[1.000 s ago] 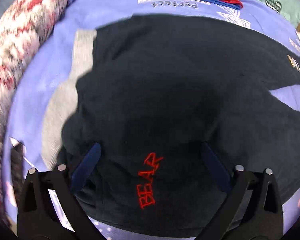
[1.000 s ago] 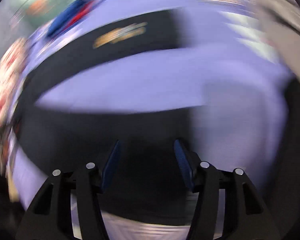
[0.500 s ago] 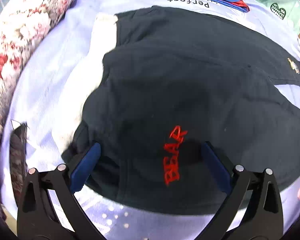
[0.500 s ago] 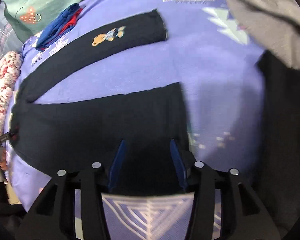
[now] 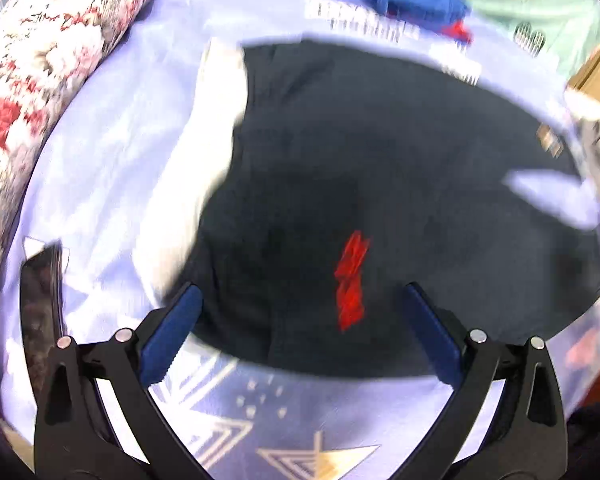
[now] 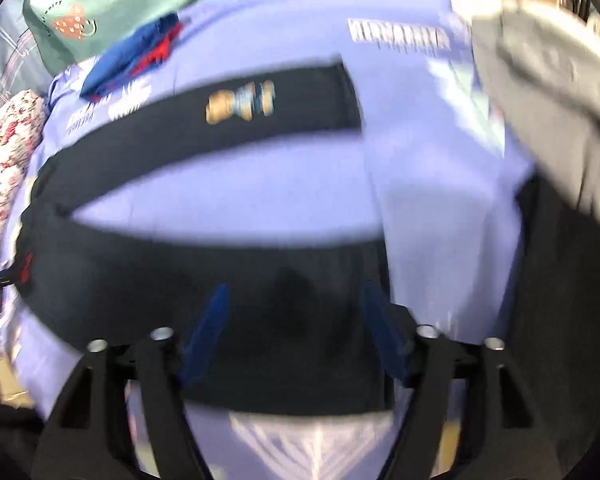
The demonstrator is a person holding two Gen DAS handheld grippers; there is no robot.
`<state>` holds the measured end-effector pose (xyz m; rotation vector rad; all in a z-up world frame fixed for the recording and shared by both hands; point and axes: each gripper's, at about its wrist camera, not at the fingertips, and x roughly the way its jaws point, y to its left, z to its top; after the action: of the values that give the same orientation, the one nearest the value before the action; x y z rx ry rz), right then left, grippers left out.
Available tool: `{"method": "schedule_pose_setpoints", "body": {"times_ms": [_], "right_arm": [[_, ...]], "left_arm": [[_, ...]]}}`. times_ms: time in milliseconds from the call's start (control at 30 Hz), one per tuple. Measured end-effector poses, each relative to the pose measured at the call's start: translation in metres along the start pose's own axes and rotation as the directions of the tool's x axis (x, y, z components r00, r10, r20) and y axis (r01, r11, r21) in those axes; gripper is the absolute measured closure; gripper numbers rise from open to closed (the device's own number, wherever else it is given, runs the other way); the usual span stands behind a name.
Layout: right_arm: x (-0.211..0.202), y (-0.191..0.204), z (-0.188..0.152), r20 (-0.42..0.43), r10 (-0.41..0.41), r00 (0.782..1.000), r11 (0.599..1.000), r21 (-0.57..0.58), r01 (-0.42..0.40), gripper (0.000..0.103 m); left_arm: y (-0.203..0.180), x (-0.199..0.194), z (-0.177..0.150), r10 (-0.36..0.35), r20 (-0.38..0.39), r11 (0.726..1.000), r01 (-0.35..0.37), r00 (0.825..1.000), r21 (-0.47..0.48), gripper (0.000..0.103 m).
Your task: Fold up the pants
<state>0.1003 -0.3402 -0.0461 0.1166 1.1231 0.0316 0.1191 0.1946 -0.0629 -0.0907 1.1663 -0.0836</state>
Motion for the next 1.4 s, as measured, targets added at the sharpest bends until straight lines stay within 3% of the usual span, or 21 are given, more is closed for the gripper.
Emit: {"method": "schedule_pose_setpoints", "body": {"times_ms": [67, 100, 200, 233, 433, 533, 600, 633, 667, 700, 733, 800, 900, 1000, 1100, 1200, 1300, 1367, 1400], "right_arm": [[0.004, 0.022, 0.025, 0.065, -0.008, 0.998, 0.999, -0.043, 0.011, 0.017], [0.006, 0.025, 0.038, 0.073, 0.002, 0.997, 0.998, -0.063, 0.003, 0.017], [0.032, 0.047, 0.085, 0.077, -0.013, 0.997, 0.991, -0.131, 0.023, 0.017], [0.036, 0.061, 0.095, 0.093, -0.018, 0.995, 0.986, -0.162, 0.033, 0.013], [0.051, 0.103, 0.121, 0.13, 0.043, 0.991, 0.964, -0.265, -0.007, 0.01], [0.062, 0.111, 0.133, 0.14, 0.065, 0.988, 0.966, -0.256, -0.027, 0.01], [0.069, 0.115, 0.141, 0.135, 0.08, 0.988, 0.967, -0.252, -0.044, 0.01], [0.073, 0.119, 0.146, 0.134, 0.087, 0.987, 0.965, -0.256, -0.05, 0.009], [0.076, 0.123, 0.15, 0.136, 0.094, 0.986, 0.962, -0.268, -0.055, 0.009], [0.082, 0.129, 0.157, 0.141, 0.087, 0.986, 0.955, -0.294, -0.043, 0.009], [0.087, 0.135, 0.163, 0.144, 0.063, 0.988, 0.948, -0.317, -0.015, 0.009], [0.103, 0.15, 0.176, 0.137, 0.017, 0.99, 0.927, -0.373, 0.036, 0.01], [0.135, 0.165, 0.199, 0.078, 0.044, 0.996, 0.909, -0.416, -0.008, 0.01], [0.155, 0.184, 0.212, 0.035, 0.09, 0.995, 0.872, -0.486, -0.061, 0.012], [0.172, 0.2, 0.222, 0.022, 0.054, 0.998, 0.84, -0.541, -0.034, 0.012], [0.18, 0.21, 0.227, -0.023, 0.112, 0.993, 0.805, -0.585, -0.104, 0.012], [0.189, 0.222, 0.226, -0.06, 0.109, 0.992, 0.755, -0.644, -0.122, 0.012], [0.194, 0.23, 0.226, -0.074, 0.107, 0.991, 0.715, -0.688, -0.128, 0.016], [0.197, 0.232, 0.227, -0.096, 0.108, 0.989, 0.705, -0.694, -0.145, 0.025]], "left_arm": [[0.002, -0.005, 0.022, -0.014, 0.043, 1.0, 0.013, 0.999, 0.026, 0.002], [0.005, -0.004, 0.036, 0.014, 0.067, 0.999, -0.017, 0.998, 0.045, 0.002], [0.017, 0.008, 0.076, 0.187, 0.131, 0.977, -0.198, 0.974, 0.082, 0.002], [0.021, 0.013, 0.086, 0.205, 0.138, 0.971, -0.219, 0.969, 0.098, 0.002], [0.065, 0.07, 0.152, 0.241, 0.068, 0.965, -0.247, 0.968, 0.09, 0.002], [0.08, 0.09, 0.168, 0.174, 0.042, 0.98, -0.177, 0.984, 0.094, 0.003], [0.084, 0.101, 0.172, 0.122, 0.008, 0.989, -0.123, 0.992, 0.082, 0.009], [0.086, 0.105, 0.174, 0.091, -0.007, 0.993, -0.09, 0.996, 0.078, 0.016], [0.085, 0.107, 0.176, 0.051, -0.018, 0.996, -0.05, 0.999, 0.079, 0.035], [0.083, 0.106, 0.176, 0.018, -0.016, 0.996, -0.017, 1.0, 0.087, 0.047], [0.078, 0.103, 0.177, -0.016, -0.006, 0.993, 0.016, 1.0, 0.12, 0.072], [0.067, 0.099, 0.176, 0.014, 0.015, 0.985, -0.017, 1.0, 0.172, 0.077], [0.058, 0.091, 0.17, 0.037, 0.047, 0.976, -0.046, 0.998, 0.211, 0.082], [0.066, 0.064, 0.165, -0.051, 0.096, 0.989, 0.036, 0.994, 0.143, 0.085], [0.073, 0.031, 0.152, -0.194, 0.186, 0.98, 0.181, 0.963, 0.084, 0.085], [0.066, 0.014, 0.142, -0.225, 0.218, 0.974, 0.21, 0.95, 0.09, 0.085], [0.055, 0.005, 0.142, -0.236, 0.233, 0.97, 0.215, 0.944, 0.111, 0.085], [0.053, -0.003, 0.139, -0.256, 0.252, 0.966, 0.235, 0.933, 0.111, 0.085], [0.054, -0.005, 0.139, -0.269, 0.259, 0.963, 0.251, 0.928, 0.1, 0.085]]}}
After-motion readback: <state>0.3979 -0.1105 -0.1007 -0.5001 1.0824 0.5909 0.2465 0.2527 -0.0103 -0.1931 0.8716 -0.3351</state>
